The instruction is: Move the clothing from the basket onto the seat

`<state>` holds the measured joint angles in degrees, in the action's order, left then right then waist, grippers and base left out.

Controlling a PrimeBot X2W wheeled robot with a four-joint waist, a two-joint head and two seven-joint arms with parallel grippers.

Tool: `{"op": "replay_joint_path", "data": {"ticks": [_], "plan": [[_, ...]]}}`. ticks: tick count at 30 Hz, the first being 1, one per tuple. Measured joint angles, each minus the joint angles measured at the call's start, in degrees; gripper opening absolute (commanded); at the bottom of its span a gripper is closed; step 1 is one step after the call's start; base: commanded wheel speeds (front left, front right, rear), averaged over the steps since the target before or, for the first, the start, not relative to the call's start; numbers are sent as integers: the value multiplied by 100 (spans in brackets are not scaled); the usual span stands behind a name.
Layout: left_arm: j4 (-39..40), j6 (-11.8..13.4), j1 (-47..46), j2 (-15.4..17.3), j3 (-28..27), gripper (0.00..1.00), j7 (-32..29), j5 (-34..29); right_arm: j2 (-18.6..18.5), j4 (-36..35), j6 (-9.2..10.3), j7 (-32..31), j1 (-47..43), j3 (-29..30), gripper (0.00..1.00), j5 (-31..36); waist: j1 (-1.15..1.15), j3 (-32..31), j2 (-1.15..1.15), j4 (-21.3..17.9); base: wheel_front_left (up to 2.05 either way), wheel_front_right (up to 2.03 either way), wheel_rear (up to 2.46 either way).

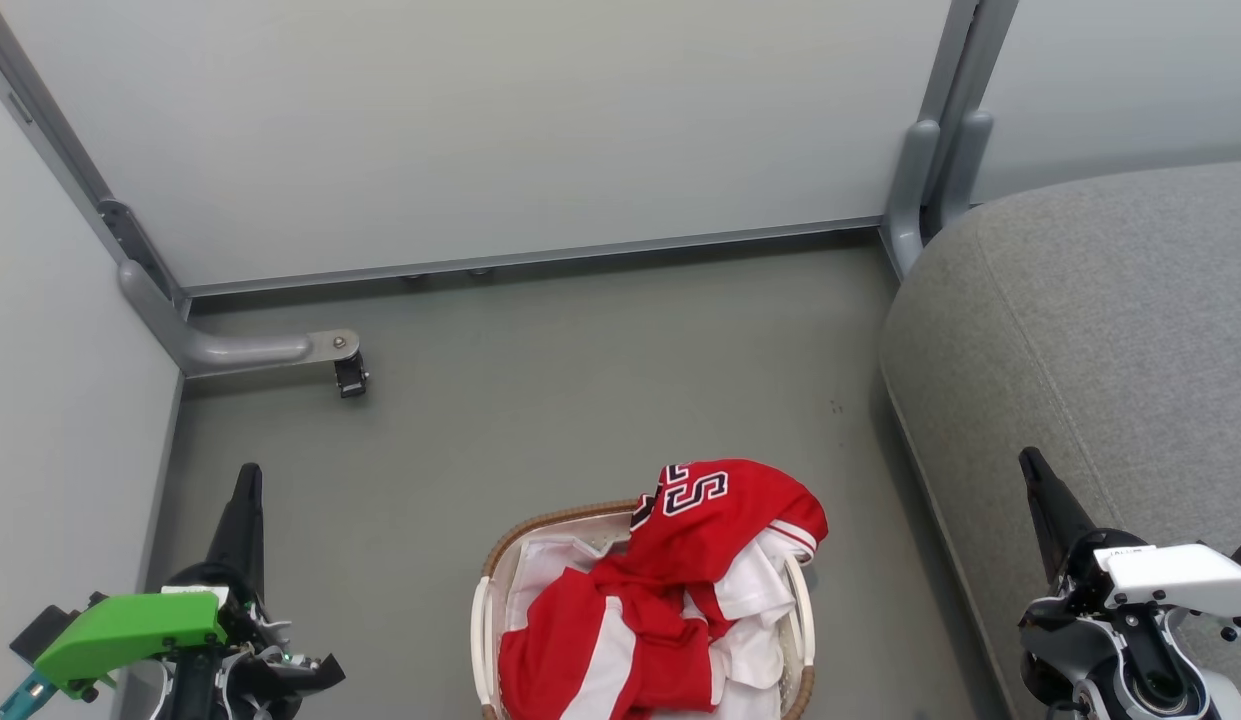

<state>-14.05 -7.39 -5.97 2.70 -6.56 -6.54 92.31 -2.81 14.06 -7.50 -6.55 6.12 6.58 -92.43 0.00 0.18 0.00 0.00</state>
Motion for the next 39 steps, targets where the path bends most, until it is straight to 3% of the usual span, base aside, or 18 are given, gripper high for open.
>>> {"op": "replay_joint_path", "data": {"ticks": [39], "plan": [[0,0,0,0,0,0,0,0,1,0,0,0,0,-1,0,0,0,0,0,0,0,0,0]]}}
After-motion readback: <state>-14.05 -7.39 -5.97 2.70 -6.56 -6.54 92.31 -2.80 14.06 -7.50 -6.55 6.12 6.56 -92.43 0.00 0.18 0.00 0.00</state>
